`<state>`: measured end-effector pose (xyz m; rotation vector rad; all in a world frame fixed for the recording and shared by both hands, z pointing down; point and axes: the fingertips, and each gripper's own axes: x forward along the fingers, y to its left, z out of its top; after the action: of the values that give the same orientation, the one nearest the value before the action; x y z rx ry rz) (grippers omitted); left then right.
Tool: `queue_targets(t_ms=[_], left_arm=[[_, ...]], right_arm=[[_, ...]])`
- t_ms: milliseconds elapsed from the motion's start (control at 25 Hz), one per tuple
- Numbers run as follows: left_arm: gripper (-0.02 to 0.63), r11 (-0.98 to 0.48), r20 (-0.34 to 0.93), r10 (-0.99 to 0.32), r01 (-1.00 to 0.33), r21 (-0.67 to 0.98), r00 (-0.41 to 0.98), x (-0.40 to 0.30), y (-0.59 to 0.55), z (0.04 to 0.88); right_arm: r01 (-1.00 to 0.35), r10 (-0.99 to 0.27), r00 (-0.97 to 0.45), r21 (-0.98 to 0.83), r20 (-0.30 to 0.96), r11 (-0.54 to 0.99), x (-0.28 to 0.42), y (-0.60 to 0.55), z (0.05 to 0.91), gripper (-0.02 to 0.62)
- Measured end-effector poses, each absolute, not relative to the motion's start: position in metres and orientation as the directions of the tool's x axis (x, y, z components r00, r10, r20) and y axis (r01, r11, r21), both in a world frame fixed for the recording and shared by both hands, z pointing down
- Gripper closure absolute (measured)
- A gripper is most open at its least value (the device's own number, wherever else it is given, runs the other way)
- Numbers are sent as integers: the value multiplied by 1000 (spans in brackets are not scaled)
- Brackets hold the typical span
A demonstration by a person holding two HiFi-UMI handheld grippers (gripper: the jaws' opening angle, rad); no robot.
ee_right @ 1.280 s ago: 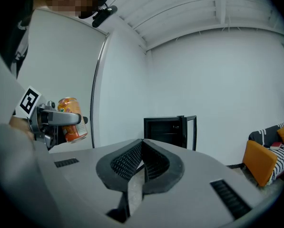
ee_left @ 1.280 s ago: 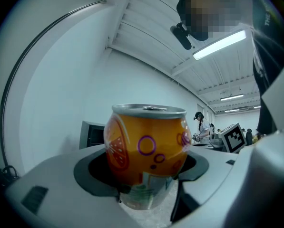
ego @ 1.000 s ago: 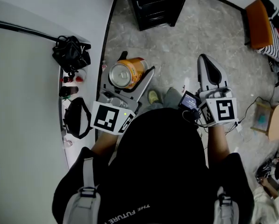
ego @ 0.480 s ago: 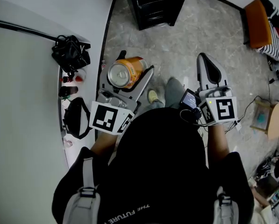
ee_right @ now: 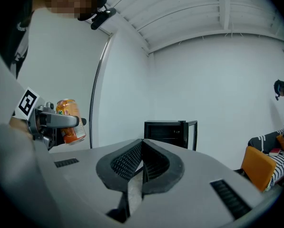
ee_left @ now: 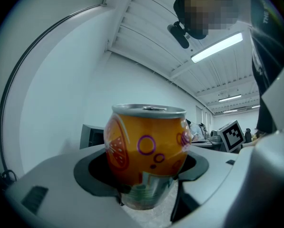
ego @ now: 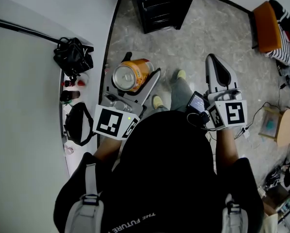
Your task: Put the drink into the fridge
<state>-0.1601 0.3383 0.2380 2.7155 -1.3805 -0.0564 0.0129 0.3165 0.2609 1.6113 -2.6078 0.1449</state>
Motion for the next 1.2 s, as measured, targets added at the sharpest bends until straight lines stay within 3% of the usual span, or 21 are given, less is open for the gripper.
queue_targets(t_ms=[1200], left_arm=[[261, -607, 47, -790, -791, 77, 611, -99, 235, 243]], right_arm=[[-894, -883, -448, -62, 142, 444, 69, 212, 292, 582]])
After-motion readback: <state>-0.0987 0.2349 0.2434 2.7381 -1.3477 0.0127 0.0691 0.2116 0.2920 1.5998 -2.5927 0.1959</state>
